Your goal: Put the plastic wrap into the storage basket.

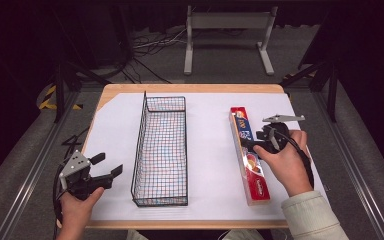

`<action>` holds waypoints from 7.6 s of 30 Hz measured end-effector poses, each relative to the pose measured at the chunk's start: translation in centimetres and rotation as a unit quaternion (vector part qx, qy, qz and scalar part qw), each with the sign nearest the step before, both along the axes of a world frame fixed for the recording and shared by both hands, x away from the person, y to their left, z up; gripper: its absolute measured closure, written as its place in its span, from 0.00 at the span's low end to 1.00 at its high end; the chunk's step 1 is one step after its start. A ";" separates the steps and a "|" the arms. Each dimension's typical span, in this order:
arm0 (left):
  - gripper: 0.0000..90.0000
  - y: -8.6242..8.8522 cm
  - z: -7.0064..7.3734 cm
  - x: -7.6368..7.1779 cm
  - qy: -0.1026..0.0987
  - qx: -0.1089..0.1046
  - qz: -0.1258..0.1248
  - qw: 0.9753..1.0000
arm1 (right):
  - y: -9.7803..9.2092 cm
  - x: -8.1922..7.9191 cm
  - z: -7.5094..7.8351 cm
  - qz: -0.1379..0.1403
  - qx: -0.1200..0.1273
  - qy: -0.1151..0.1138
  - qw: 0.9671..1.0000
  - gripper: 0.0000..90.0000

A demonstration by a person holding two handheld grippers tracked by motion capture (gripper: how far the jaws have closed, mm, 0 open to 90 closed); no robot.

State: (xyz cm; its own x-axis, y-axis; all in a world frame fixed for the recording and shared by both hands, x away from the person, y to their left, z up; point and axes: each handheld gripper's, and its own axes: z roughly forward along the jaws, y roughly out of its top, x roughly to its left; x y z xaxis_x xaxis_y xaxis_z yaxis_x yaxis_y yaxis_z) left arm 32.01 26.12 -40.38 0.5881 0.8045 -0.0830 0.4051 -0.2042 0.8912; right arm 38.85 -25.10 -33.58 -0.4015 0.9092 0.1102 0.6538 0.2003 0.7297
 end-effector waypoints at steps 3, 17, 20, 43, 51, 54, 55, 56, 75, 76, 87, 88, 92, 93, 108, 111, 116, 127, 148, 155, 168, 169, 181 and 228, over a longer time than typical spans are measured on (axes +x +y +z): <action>0.25 0.0 -0.1 0.0 0.001 -0.001 0.000 1.000 | 0.2 0.8 -0.6 -0.024 -0.006 0.024 0.999 0.34; 0.24 0.1 -0.2 0.2 0.003 -0.003 0.004 1.000 | 0.3 3.3 -4.1 -0.093 -0.019 0.125 0.988 0.26; 0.24 0.1 -0.2 0.2 0.002 -0.002 0.007 1.000 | 0.5 3.6 -4.7 -0.096 -0.024 0.136 0.986 0.26; 0.24 0.3 -0.5 0.4 0.007 -0.006 0.005 1.000 | 2.0 5.4 -7.2 -0.122 -0.074 0.206 0.968 0.30; 0.23 0.3 -0.6 0.4 0.007 -0.009 0.005 1.000 | 2.7 5.7 -7.4 -0.139 -0.096 0.230 0.958 0.39; 0.23 0.2 -0.6 0.5 0.008 -0.009 0.004 1.000 | 2.8 5.9 -7.4 -0.141 -0.103 0.235 0.956 0.40; 0.23 0.2 -0.6 0.5 0.009 -0.009 0.004 1.000 | 2.9 5.9 -7.4 -0.143 -0.104 0.237 0.955 0.41; 0.23 0.2 -0.6 0.5 0.009 -0.009 0.004 1.000 | 2.9 5.9 -7.4 -0.144 -0.107 0.238 0.955 0.41; 0.24 0.3 -0.7 0.6 0.010 -0.009 0.007 1.000 | 3.3 6.2 -7.1 -0.163 -0.116 0.255 0.946 0.45; 0.24 0.4 -0.7 0.6 0.010 -0.010 0.007 1.000 | 3.2 6.2 -7.0 -0.163 -0.113 0.255 0.946 0.45; 0.24 0.4 -0.7 0.6 0.010 -0.012 0.009 1.000 | 3.1 6.2 -5.3 -0.160 -0.093 0.242 0.953 0.45; 0.23 0.4 -0.7 0.6 0.010 -0.011 0.009 1.000 | 3.1 6.2 -5.1 -0.159 -0.093 0.242 0.953 0.45; 0.24 0.4 -0.7 0.6 0.011 -0.012 0.009 1.000 | 3.1 6.1 -3.9 -0.161 -0.092 0.234 0.954 0.45; 0.24 0.4 -0.7 0.6 0.011 -0.011 0.009 1.000 | 3.2 6.0 -3.7 -0.163 -0.090 0.230 0.955 0.45; 0.24 0.4 -0.7 0.6 0.010 -0.011 0.010 1.000 | 3.0 5.4 0.0 -0.161 -0.079 0.194 0.964 0.45; 0.23 0.4 -0.7 0.6 0.010 -0.011 0.010 1.000 | 2.9 5.3 0.4 -0.163 -0.073 0.192 0.965 0.45; 0.24 0.3 -0.7 0.6 0.011 -0.011 0.010 1.000 | 3.0 5.2 1.0 -0.167 -0.067 0.183 0.967 0.45; 0.24 0.4 -0.7 0.5 0.012 -0.011 0.012 1.000 | 4.1 5.2 2.4 -0.165 -0.069 0.170 0.969 0.45; 0.24 0.5 -0.8 0.4 0.010 -0.002 0.019 1.000 | 10.7 5.9 5.5 -0.148 -0.036 0.169 0.974 0.45; 0.24 0.3 -0.7 0.6 0.007 -0.005 0.015 1.000 | 12.5 6.1 6.1 -0.150 -0.039 0.165 0.974 0.45; 0.25 -0.3 -0.6 1.7 0.006 -0.010 0.008 1.000 | 14.8 6.7 6.7 -0.166 -0.025 0.163 0.972 0.45; 0.25 -0.4 -0.6 1.8 0.006 -0.014 0.008 1.000 | 15.1 6.7 6.7 -0.166 -0.025 0.162 0.972 0.45; 0.25 -1.0 -0.3 2.5 0.001 -0.018 0.002 1.000 | 17.4 7.3 6.6 -0.177 -0.007 0.174 0.969 0.45; 0.25 0.9 -0.8 1.3 0.008 -0.018 0.031 0.999 | 24.7 7.5 1.6 -0.129 0.025 0.216 0.968 0.45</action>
State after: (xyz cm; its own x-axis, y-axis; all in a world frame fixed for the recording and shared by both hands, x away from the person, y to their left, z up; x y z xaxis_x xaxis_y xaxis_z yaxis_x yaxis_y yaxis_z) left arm 33.35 26.98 -41.14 0.5349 0.8362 -0.1215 0.4306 -0.1461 0.8906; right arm 46.33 -0.40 -32.02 -0.0677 0.9622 0.2638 0.9231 -0.0399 0.3824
